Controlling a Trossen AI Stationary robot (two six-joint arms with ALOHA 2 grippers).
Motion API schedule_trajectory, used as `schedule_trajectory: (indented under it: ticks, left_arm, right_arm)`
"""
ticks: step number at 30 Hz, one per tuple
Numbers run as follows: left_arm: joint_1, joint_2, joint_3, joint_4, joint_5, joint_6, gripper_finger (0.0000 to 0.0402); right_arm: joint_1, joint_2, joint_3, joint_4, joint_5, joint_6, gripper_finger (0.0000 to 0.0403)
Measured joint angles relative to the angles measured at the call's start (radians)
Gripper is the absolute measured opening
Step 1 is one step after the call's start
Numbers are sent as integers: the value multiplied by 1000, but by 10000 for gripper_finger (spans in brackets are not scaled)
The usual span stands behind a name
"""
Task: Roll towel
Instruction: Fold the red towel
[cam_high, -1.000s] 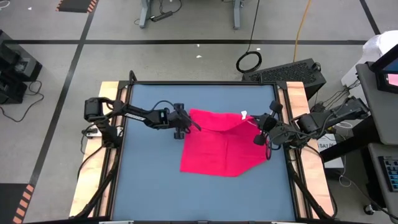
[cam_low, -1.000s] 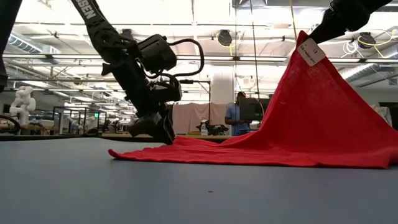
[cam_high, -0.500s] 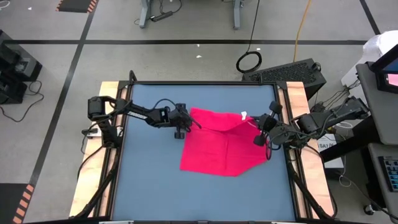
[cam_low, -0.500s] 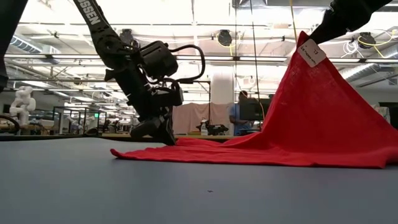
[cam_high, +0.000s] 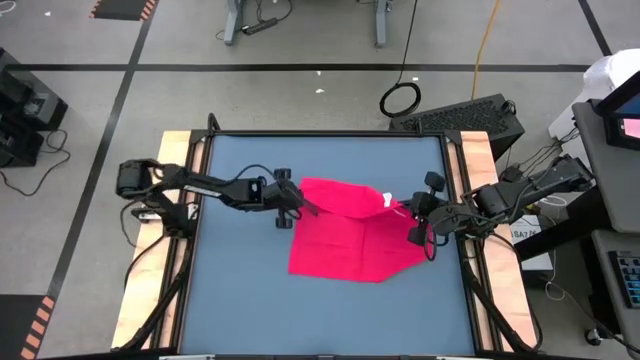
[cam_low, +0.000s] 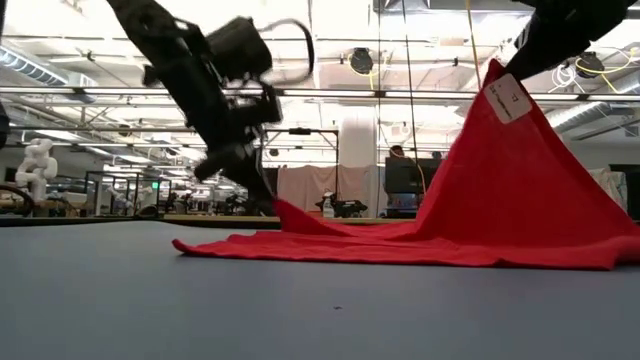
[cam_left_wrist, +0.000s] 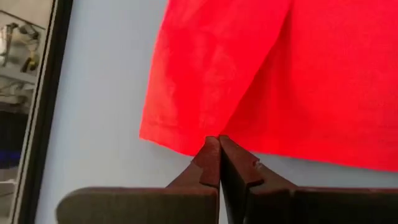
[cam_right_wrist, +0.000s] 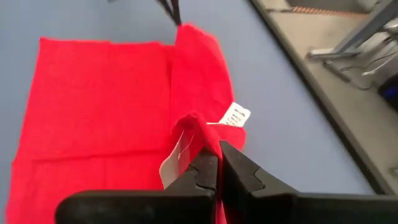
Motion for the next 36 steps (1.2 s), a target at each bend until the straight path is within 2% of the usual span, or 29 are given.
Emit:
schedule_trajectory:
  ticks: [6,11,20,25,32,36]
  left_arm:
    - [-96,-64,2,8,15,-48,1]
    - [-136,-77,1,-23,8,-95,1]
    - [-132,-49,0,-28,5,-181,0]
    - [-134,-33,0,-32,7,-208,0]
    - [-134,-27,0,-16,15,-239,0]
    - [-134,-27,0,25,47,-260,0]
  right_arm:
    - [0,44,0,-136,-89,74,0]
    - [1,88,0,-303,-112,168,0]
    - [24,144,0,-320,-185,155,5]
    - [63,173,0,-323,-228,156,44]
    - [120,219,-1,-359,-267,205,129]
    - [197,251,-2,-344,-272,251,168]
